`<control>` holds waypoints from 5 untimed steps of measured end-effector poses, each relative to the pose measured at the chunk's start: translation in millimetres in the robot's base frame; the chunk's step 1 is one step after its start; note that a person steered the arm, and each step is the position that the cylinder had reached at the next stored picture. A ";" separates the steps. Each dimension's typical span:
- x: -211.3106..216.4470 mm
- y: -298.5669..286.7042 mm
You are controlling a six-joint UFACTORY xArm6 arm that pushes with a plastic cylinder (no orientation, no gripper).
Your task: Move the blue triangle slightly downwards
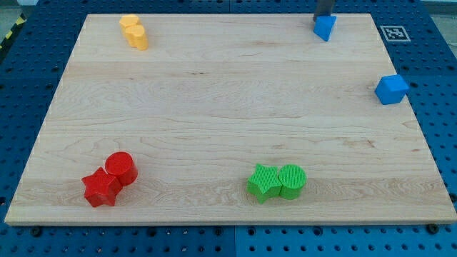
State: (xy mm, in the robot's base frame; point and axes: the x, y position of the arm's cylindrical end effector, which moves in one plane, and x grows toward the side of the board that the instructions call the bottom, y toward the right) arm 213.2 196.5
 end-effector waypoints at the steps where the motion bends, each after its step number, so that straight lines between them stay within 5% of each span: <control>1: 2.2 9.2; 5: 38.5 3.5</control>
State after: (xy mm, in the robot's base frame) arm 251.8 200.1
